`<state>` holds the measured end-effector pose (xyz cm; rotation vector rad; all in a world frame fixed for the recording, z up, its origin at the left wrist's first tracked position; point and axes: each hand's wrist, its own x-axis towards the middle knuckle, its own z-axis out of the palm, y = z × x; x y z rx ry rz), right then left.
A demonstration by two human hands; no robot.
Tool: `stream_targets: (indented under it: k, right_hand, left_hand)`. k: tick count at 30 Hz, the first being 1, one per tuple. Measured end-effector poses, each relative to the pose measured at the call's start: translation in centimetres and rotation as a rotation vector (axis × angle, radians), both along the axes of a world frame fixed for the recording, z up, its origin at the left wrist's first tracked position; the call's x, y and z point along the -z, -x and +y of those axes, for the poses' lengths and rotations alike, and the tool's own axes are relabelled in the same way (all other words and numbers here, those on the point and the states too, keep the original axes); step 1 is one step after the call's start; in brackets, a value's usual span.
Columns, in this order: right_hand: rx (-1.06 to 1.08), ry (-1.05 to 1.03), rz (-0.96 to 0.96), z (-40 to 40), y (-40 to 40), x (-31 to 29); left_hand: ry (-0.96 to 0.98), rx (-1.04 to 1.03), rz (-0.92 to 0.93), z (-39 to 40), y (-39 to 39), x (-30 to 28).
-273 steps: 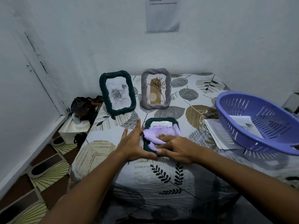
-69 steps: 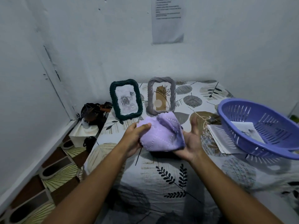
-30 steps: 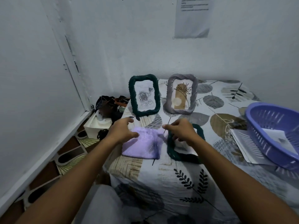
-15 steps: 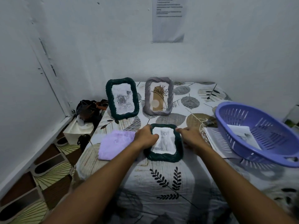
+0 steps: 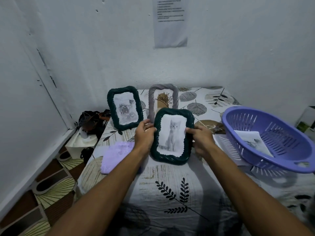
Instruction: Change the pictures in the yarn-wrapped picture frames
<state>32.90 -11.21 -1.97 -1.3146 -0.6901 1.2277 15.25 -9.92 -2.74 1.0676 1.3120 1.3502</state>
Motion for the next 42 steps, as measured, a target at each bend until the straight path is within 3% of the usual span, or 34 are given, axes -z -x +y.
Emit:
stream_targets:
  k: [4,8,13,17,25,35,42]
  right_hand:
    - [-0.076,-0.125,0.08,-0.4,-0.9,-1.8]
    - [-0.099,-0.167,0.124,-0.5,-1.6,-2.6]
    - [-0.128,-0.187,0.139,-0.9,-2.6,-2.8]
    - [-0.137,-0.179,0.106,-0.9,-3.7,-2.8]
    - [-0.166,-0.158,-0.106,3.0,-6.3,-5.2]
    - [-0.026,-0.032,-0.094,11.2,-11.7,-7.2]
    - [0.093,-0.037,-0.032,14.1,-12.9,-5.7]
  left_hand:
    - [-0.045,0.006,-0.025,0.5,0.4,-0.8]
    - [0.152,0.222,0.085,0.9,0.0,-1.5]
    - [0.166,0.38,-0.17,1.6,-1.1,-1.7]
    - [0.148,0.471,-0.217,2.9,-1.8,-2.1]
    - [0.067,0.448,-0.202,8.0,-4.5,-3.0]
    - [0.131,0.422,-0.221,15.3,-11.6,-3.7]
    - [0.093,0.385,-0.123,17.7,-13.8,-2.9]
